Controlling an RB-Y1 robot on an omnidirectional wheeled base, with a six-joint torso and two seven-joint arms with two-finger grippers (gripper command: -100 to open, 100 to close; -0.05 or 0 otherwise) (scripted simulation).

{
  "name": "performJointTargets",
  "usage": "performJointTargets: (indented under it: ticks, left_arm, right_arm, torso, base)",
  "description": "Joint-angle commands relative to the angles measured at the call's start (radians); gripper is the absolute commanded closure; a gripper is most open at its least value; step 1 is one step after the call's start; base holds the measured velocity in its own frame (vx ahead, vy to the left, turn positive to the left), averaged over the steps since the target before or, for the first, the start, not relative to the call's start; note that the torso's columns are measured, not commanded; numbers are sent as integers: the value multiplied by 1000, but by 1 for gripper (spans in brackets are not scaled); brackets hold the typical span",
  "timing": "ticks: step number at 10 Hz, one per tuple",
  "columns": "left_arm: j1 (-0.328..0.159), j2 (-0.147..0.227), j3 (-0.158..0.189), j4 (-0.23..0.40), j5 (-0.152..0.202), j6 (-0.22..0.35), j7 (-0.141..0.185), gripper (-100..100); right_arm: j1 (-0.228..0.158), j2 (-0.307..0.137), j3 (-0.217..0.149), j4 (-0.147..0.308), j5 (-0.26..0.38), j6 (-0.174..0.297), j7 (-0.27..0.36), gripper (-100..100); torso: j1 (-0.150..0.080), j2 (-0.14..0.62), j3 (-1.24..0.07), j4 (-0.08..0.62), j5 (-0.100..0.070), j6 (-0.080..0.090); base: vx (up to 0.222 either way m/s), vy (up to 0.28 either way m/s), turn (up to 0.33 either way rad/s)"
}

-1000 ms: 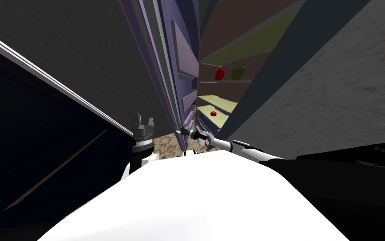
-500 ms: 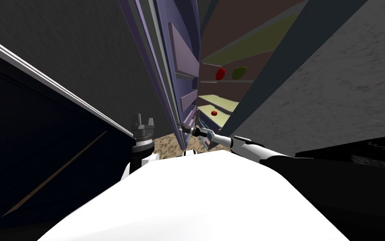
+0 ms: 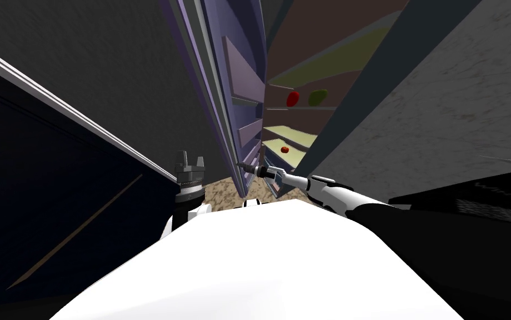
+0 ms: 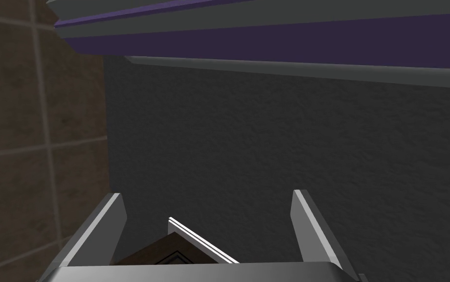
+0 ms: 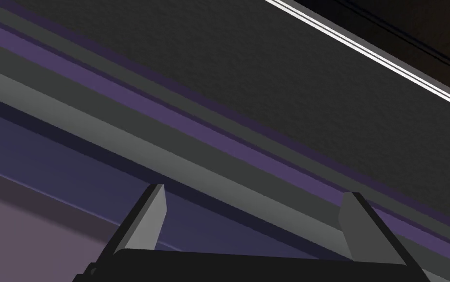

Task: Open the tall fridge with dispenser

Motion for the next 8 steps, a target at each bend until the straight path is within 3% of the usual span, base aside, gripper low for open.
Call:
performJointTargets:
  ticks: [1, 2, 4, 5, 7, 8]
  left_arm:
    - [0, 0, 0, 0, 0, 0, 0, 0]
    - [0, 0, 0, 0, 0, 0, 0, 0]
    - [0, 0, 0, 0, 0, 0, 0, 0]
    - [0, 0, 0, 0, 0, 0, 0, 0]
    - [0, 0, 0, 0, 0, 0, 0, 0]
    - [0, 0, 0, 0, 0, 0, 0, 0]
  right_arm:
    - [-26, -14, 6, 8, 36, 15, 75, -100]
    - [-73, -46, 17, 34, 82, 33, 107, -100]
    - [-75, -46, 17, 34, 93, 33, 159, -100]
    - [-122, -78, 27, 61, 139, 50, 190, -100]
    - [-122, -78, 27, 61, 148, 50, 242, -100]
    - [-168, -108, 35, 89, 194, 66, 273, -100]
  torso:
    - [1, 0, 0, 0, 0, 0]
    - [-1, 0, 0, 0, 0, 0]
    - [1, 1, 1, 0, 0, 0]
    - [-1, 0, 0, 0, 0, 0]
    - [1, 1, 1, 0, 0, 0]
    - [-1, 0, 0, 0, 0, 0]
  base:
    - [-9, 40, 4]
    - [-30, 62, -57]
    - [-27, 49, -19]
    - [-27, 53, -46]
    - [-31, 45, -21]
    - [-50, 53, -50]
